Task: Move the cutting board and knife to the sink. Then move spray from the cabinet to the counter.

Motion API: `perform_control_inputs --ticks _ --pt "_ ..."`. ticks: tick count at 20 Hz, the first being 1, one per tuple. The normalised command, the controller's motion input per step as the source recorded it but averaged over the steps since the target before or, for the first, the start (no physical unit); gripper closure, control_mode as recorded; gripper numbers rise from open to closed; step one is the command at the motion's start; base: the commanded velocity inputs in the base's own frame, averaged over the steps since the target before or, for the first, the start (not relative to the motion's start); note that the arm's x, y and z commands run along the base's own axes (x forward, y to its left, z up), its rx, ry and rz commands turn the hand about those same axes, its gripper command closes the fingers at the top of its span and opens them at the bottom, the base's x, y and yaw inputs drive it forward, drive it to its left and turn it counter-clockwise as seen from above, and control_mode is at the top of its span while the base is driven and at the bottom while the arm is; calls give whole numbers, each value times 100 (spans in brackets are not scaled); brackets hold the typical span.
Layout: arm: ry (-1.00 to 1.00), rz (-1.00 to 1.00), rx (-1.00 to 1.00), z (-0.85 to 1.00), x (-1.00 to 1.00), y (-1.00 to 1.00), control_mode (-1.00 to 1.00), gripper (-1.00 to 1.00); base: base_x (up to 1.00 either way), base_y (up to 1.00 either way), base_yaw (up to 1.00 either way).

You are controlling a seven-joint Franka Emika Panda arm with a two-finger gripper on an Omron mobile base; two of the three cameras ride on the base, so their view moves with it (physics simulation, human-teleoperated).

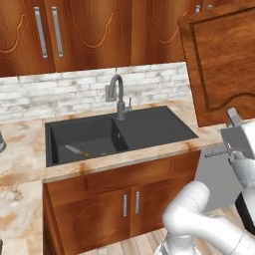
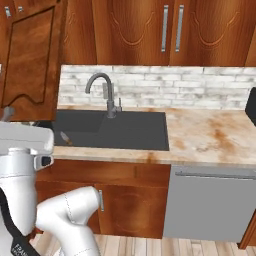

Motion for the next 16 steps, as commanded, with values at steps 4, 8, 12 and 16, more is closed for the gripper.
perform_control_inputs --ticks 4,8,12,16 --pt "60 -31 4 45 -2 -68 -100 100 0 0 0" --pt "49 -35 9 100 -3 -79 -100 100 0 0 0" --pt "-6 -39 -12 89 -19 -28 -100 100 0 0 0" --pt "-23 -37 -34 56 -16 -1 -100 100 0 0 0"
